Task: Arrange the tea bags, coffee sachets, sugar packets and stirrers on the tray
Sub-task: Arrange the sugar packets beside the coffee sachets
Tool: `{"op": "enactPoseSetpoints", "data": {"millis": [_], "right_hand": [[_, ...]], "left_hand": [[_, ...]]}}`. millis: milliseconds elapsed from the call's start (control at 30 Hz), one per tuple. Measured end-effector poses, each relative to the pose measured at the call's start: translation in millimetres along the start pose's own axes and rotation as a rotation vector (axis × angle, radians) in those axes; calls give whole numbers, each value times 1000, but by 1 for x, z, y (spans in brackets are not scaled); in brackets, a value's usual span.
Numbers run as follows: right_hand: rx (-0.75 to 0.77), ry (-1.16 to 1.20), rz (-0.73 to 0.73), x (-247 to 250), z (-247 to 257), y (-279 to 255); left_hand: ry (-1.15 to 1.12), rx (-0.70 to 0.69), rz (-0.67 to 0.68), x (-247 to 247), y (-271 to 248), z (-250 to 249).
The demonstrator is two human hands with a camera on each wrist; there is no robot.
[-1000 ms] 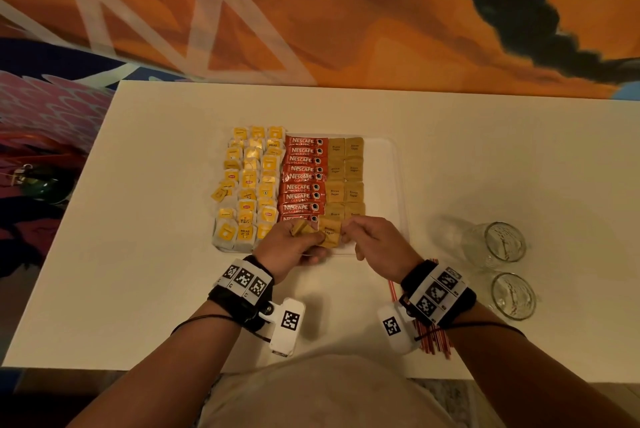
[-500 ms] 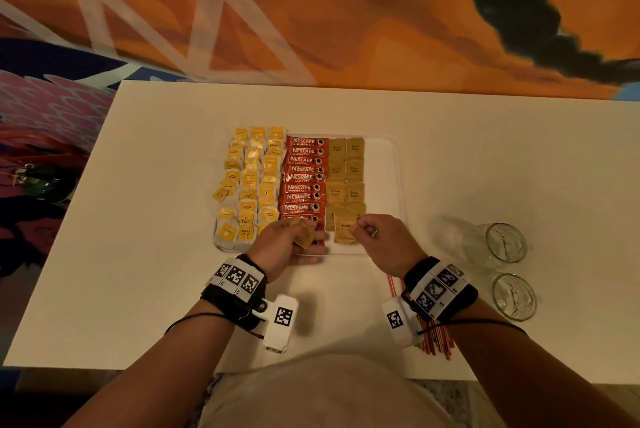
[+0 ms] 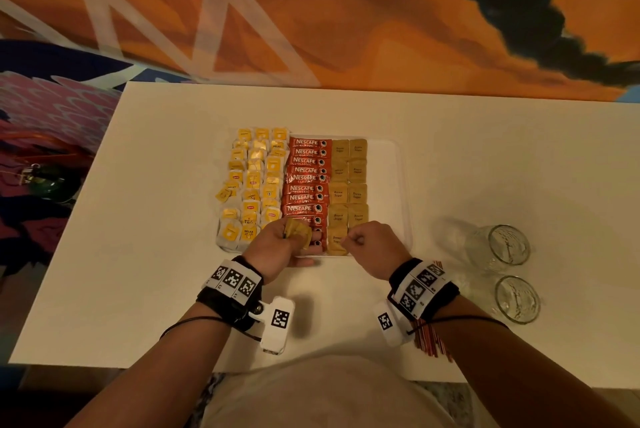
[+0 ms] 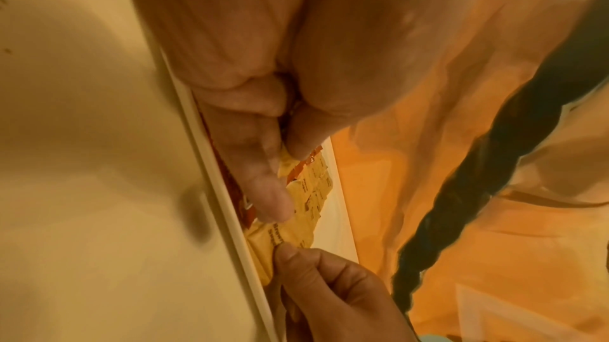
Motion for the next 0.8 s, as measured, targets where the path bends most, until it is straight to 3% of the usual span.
{"op": "enactPoseSetpoints", "data": {"millis": [267,600,800], "right_hand": [[-51,-129,-64,14,-3,-2],[147,233,-44,25,28,-17],[193,258,-43,22,32,-21]], "left_hand": [[76,-62,-7,-3,2,-6],[157,-149,75,-17,2,-11],[146,-190,92,-21,2,-16]]}}
Point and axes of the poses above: each hand's wrist, its own y-axis towards the middle knuckle, its own x-axis out of the back of the hand, z = x × y, the point moved 10 cm from there along y, towards the middle knuckle, and after that the axes turned 9 degrees about -y, right-handed, at the moved point
